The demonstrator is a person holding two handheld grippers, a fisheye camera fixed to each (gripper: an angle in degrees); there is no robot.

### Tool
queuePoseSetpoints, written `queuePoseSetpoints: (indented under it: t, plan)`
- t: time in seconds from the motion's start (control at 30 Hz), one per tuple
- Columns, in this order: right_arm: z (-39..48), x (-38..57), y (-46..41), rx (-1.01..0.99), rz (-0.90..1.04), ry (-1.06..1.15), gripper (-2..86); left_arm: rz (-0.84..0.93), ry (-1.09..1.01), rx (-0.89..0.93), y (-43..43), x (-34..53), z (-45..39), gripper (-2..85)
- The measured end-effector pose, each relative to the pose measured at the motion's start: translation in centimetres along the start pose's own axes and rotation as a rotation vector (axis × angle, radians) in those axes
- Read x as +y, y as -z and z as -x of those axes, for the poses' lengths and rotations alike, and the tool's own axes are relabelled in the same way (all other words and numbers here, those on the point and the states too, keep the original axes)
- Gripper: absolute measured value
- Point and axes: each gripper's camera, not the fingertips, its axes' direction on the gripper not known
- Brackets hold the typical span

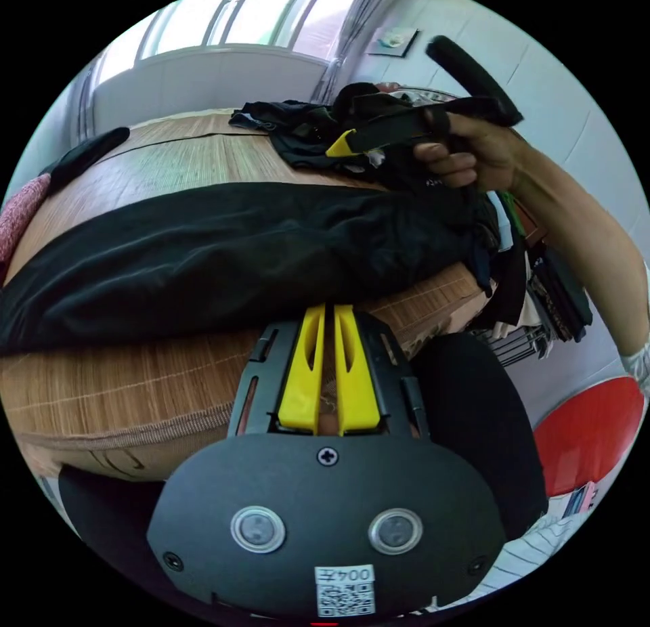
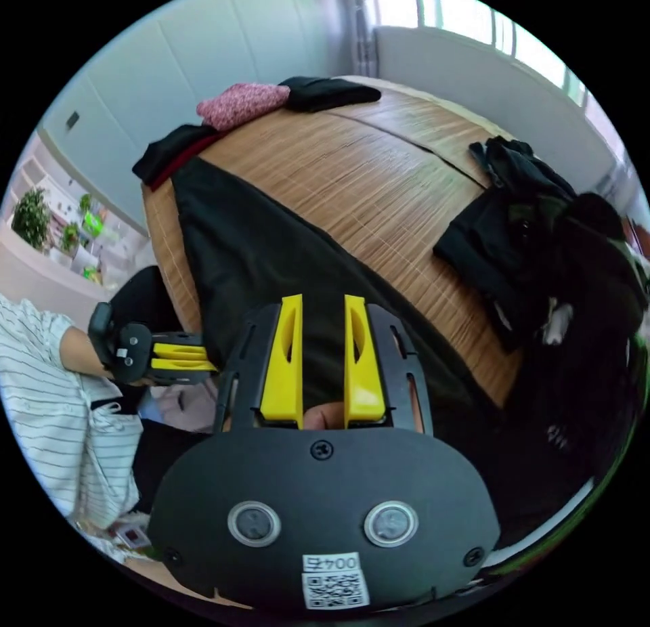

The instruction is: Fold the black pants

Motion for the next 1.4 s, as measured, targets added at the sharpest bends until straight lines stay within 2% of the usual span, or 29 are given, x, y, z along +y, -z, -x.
queuePoseSetpoints:
  t: [0.07, 0.37, 0.5, 0.6, 0.8, 0.93, 1.0, 1.1, 1.23, 1.3, 1.4]
  plan:
    - [-1.1, -2.7, -1.6, 0.007, 0.099, 0.065, 11.3, 0.003, 0.004, 0.025, 1.2, -0.9, 1.8, 2.9]
    - [-3.2, -7.5, -6.1, -0.09, 0.325, 0.282, 10.3, 0.008, -0.016, 0.054, 5.9, -3.6, 6.3, 3.0]
    - [-3.9, -7.4, -6.5, -0.119, 0.346, 0.3, 9.9, 0.006, -0.001, 0.088, 7.8, -4.7, 8.6, 2.7]
    - [-4.3, -6.8, -5.6, -0.16, 0.344, 0.311, 6.1, 0.008, 0.009, 0.112, 9.3, -5.7, 10.1, 2.5]
    - [-4.0, -5.0, 0.1, -0.069, 0.262, 0.416, 1.3, 0.018, 0.012, 0.107, 12.2, -7.7, 11.7, 1.9]
    - [-5.8, -3.6, -0.9, 0.04, 0.245, 0.283, 1.5, 0.023, 0.008, 0.098, 13.9, -8.8, 12.4, 1.4]
    - [-6.1, -2.4, -1.2, 0.023, 0.214, 0.23, 2.6, 0.026, -0.007, 0.094, 14.6, -9.4, 12.6, 1.4]
    - [-7.7, -0.8, 1.2, -0.05, 0.205, 0.157, 5.4, 0.034, -0.003, 0.099, 15.8, -10.3, 13.2, 1.4]
    - [-10.2, 2.6, 6.6, 0.022, 0.201, 0.088, 9.7, 0.045, 0.06, 0.155, 17.8, -11.5, 15.2, 1.3]
    - [-11.5, 4.9, 9.7, 0.076, 0.147, 0.015, 9.7, 0.046, 0.096, 0.191, 19.0, -11.9, 16.3, 1.1]
    - [-13.2, 11.3, 16.6, 0.089, -0.074, -0.177, 7.3, 0.059, 0.08, 0.228, 21.4, -12.1, 16.9, 0.5]
